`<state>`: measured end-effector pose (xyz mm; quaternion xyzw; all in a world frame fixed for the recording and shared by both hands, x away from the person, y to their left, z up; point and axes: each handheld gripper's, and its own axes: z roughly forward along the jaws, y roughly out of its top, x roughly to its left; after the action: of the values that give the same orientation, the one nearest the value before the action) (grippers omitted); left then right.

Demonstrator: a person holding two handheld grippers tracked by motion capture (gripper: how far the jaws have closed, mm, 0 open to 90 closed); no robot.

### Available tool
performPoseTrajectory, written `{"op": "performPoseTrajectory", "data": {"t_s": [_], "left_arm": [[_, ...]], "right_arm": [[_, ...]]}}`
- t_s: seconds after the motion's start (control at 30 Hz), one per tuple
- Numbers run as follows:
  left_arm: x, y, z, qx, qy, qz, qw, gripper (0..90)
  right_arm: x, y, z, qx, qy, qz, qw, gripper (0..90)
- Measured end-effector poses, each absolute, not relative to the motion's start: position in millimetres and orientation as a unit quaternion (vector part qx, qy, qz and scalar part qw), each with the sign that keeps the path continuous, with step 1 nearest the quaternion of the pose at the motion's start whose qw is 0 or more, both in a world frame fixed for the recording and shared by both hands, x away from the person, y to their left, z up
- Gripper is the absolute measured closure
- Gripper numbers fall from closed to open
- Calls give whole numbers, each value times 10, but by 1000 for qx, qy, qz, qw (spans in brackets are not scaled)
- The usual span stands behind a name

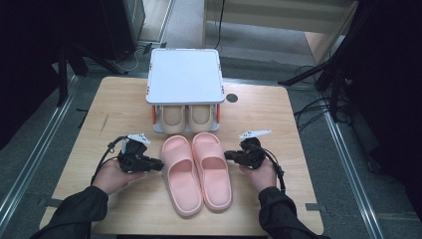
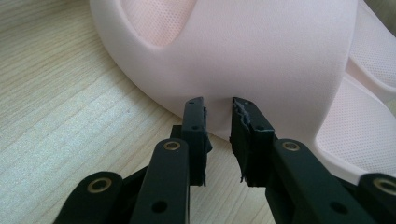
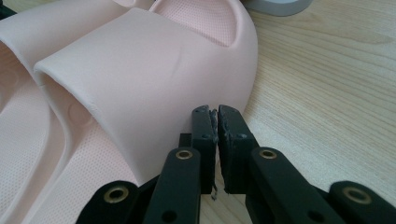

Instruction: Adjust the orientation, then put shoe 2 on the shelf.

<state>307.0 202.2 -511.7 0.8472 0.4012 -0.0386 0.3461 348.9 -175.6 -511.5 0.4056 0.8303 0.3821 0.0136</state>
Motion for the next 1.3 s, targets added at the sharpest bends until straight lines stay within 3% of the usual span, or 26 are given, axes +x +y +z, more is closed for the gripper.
{"op": "performPoseTrajectory", "data": {"t_s": [0.47, 0.87, 1.3], "left_arm": [[3047, 2139, -4967, 830, 412, -25, 374, 651], [3068, 2208, -4920, 829, 421, -30, 367, 553], [3114, 2306, -4866, 823, 427, -18, 373, 534]], "right_arm": [[3350, -1757, -4860, 379, 818, 429, 48, 720], [3088, -1671, -4735, 361, 814, 455, 32, 689], [2840, -1448, -4821, 342, 821, 458, 21, 667]]}}
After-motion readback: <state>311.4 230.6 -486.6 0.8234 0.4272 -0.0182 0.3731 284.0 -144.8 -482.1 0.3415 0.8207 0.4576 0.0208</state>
